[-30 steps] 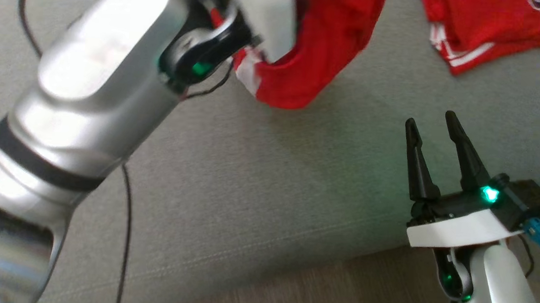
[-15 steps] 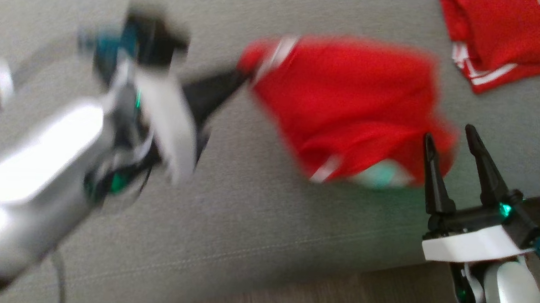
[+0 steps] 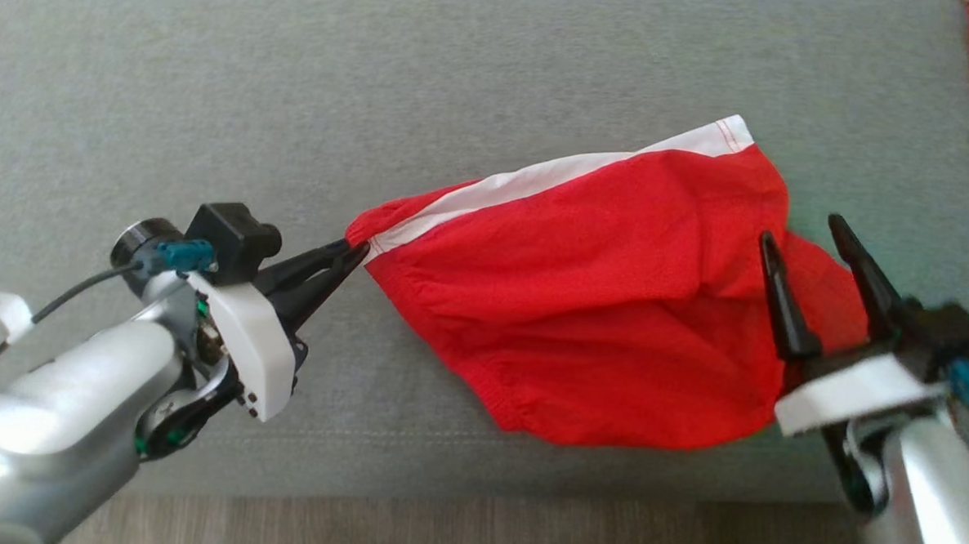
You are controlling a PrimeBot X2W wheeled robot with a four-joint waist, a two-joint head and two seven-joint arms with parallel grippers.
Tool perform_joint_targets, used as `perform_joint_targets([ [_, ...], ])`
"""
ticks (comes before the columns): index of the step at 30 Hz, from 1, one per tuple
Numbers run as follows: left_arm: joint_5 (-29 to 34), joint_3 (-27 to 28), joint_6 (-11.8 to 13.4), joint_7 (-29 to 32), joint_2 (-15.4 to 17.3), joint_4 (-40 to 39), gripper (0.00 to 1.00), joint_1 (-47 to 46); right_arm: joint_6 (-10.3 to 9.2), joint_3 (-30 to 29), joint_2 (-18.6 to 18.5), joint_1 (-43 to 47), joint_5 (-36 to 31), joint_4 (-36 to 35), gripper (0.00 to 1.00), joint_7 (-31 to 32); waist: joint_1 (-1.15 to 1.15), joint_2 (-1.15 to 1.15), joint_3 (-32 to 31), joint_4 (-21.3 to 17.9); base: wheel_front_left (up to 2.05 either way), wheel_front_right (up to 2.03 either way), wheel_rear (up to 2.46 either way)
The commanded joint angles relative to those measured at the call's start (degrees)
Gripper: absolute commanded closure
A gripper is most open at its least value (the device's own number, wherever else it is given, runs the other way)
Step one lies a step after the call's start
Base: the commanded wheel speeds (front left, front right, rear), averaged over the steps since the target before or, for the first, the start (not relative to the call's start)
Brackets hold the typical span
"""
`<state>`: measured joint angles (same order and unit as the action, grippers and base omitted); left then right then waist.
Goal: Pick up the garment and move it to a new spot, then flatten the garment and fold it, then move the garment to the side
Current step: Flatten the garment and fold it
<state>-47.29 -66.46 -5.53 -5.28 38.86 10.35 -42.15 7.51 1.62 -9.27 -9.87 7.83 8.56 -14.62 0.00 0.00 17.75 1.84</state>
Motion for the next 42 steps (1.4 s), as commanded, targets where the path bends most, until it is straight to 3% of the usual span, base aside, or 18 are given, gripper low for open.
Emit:
perform_joint_targets([
  [1,0.23,2.34,0.20,-1.02,1.16,-0.33,1.00,-1.04,-0.02,1.56,-1.99,-3.78,0.80,2.12,0.00,0.06,0.00,0.00,0.56,1.18,0.00,0.00,0.00],
  [5,0.33,1.80,-0.08,-1.99,-0.27,0.90,1.00,-0.91,-0.02,4.51,-5.23,-13.48,2.53,11.46,0.00,7.06,0.00,0.00,0.84,2.15,0.00,0.00,0.00],
  [13,0.66,0.86,-0.71,-3.11,-2.41,2.68,1.00,-1.86,-0.02,9.45,-8.27,-27.57,3.44,22.54,0.00,21.36,0.00,0.00,1.84,3.39,0.00,0.00,0.00],
  [22,1.02,-0.31,-1.30,-3.86,-3.76,4.04,1.00,-3.47,-0.02,15.70,-8.69,-35.58,4.87,31.76,0.00,24.90,0.00,0.00,3.33,4.65,0.00,0.00,0.00],
  [23,1.03,-0.46,-1.36,-3.91,-3.88,4.17,1.00,-3.63,-0.02,16.40,-8.69,-36.25,5.04,32.76,0.15,24.91,0.00,0.00,3.45,4.76,0.00,0.00,0.00],
  [24,1.01,-0.61,-1.41,-3.95,-3.99,4.30,1.00,-3.79,-0.02,17.17,-8.77,-36.88,5.08,33.74,0.75,25.00,0.00,0.00,3.55,4.87,0.00,0.00,0.00],
  [25,0.97,-0.76,-1.46,-3.99,-4.08,4.45,1.00,-3.93,-0.02,18.03,-8.81,-37.45,5.21,34.59,1.00,25.08,0.00,0.00,3.63,4.95,0.00,0.00,0.00],
  [33,0.54,-0.77,-1.67,-5.07,-3.76,5.61,1.00,-5.24,-0.02,20.53,-9.62,-41.23,7.01,37.30,1.00,20.88,0.00,0.00,2.95,3.98,0.00,0.00,0.00],
  [42,1.59,5.68,-1.40,-7.88,-3.05,5.40,1.00,-15.02,-0.02,18.54,-12.12,-48.45,9.25,35.17,1.00,15.69,0.00,0.00,2.23,0.39,0.00,0.00,0.00],
])
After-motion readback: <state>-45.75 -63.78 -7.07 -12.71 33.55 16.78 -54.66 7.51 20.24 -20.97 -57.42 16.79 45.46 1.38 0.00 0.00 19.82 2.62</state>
